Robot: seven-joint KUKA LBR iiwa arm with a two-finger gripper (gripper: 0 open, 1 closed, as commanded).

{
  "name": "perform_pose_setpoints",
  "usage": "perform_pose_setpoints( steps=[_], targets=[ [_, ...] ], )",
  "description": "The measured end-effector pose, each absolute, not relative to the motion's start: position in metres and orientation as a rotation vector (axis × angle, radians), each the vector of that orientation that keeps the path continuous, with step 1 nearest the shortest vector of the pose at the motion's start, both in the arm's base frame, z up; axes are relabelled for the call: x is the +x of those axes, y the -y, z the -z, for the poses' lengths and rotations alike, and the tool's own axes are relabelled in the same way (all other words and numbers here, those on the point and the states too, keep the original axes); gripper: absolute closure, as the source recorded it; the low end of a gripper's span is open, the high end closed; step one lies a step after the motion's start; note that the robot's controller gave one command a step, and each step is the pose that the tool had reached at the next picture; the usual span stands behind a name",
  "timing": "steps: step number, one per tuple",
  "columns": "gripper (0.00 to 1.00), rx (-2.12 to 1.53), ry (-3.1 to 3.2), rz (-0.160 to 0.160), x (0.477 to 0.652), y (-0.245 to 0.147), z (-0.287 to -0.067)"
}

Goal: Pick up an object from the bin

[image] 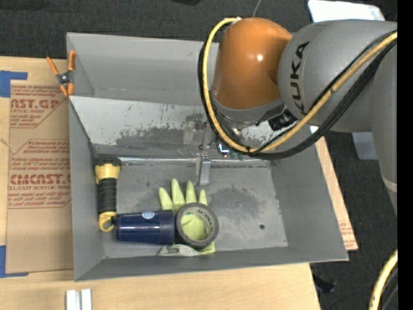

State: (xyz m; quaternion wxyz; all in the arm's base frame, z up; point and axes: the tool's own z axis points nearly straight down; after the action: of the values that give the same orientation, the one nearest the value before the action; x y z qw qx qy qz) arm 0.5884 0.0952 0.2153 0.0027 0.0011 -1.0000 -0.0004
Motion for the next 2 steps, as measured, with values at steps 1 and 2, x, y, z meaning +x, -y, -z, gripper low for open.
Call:
perform_pose_setpoints(
  steps=[1,2],
  targets=[
    [0.0,0.002,3.144,0.003,0.59,-0.095,-0.22],
    [0.0,0.243,3.143,0.003,0.592,-0.087,-0.186]
  ],
)
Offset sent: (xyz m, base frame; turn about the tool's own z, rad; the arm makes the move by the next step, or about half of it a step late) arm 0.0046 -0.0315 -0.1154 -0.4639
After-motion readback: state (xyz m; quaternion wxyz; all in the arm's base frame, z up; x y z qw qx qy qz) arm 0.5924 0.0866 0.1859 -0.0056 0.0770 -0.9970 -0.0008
